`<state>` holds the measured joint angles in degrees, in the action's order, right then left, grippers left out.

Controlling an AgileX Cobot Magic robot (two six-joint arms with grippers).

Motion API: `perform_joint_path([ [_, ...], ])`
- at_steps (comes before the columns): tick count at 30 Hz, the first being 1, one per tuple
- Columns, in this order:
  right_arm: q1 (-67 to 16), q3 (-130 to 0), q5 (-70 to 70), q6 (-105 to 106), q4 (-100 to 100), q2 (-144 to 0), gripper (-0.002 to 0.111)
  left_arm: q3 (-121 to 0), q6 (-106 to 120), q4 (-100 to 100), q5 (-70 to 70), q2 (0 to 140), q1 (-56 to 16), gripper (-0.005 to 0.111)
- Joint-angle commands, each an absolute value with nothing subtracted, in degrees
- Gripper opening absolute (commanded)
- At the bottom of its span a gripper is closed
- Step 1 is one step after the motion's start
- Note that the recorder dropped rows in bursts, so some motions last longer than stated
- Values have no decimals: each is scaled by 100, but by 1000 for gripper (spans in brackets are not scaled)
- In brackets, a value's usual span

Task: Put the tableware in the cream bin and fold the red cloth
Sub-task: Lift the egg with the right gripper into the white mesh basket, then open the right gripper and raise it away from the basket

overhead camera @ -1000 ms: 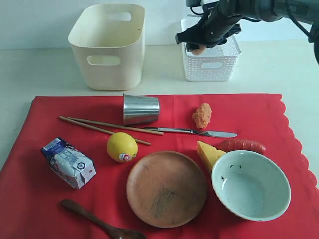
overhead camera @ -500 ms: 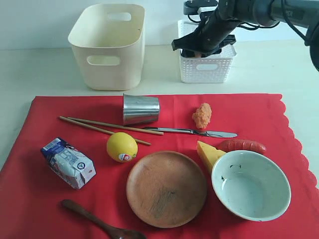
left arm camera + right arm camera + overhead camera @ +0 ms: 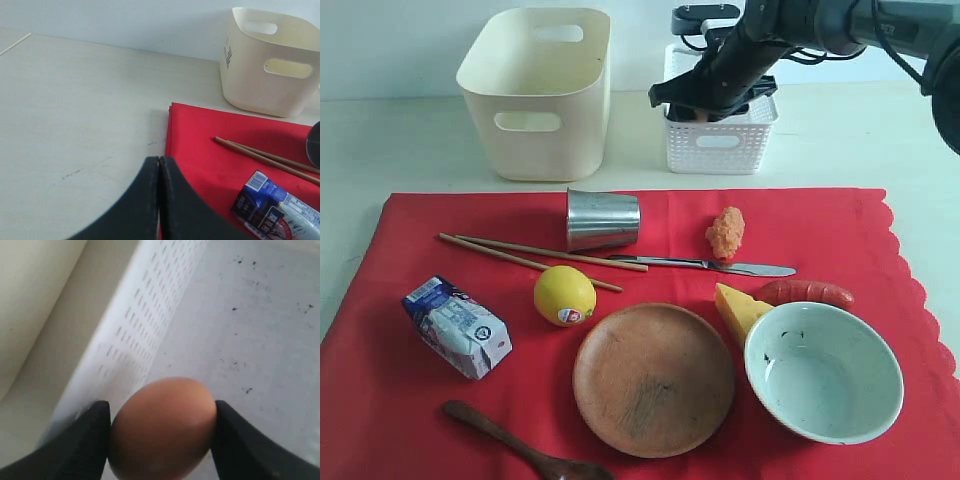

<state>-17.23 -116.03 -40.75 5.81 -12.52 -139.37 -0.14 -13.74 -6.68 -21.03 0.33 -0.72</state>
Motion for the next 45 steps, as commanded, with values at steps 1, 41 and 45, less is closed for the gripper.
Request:
perform_joint_path([
  [1, -1732, -11659, -3917, 627, -1085, -13912, 40, 0, -1372, -688, -2066, 0, -52, 0],
  [41, -1732, -11529, -6996, -302, -386, -11272, 70, 0, -1372, -688, -2066, 0, -52, 0],
  [45, -1732, -11077, -6996, -258, -373, -10877, 69, 0, -1372, -688, -2066, 0, -52, 0],
])
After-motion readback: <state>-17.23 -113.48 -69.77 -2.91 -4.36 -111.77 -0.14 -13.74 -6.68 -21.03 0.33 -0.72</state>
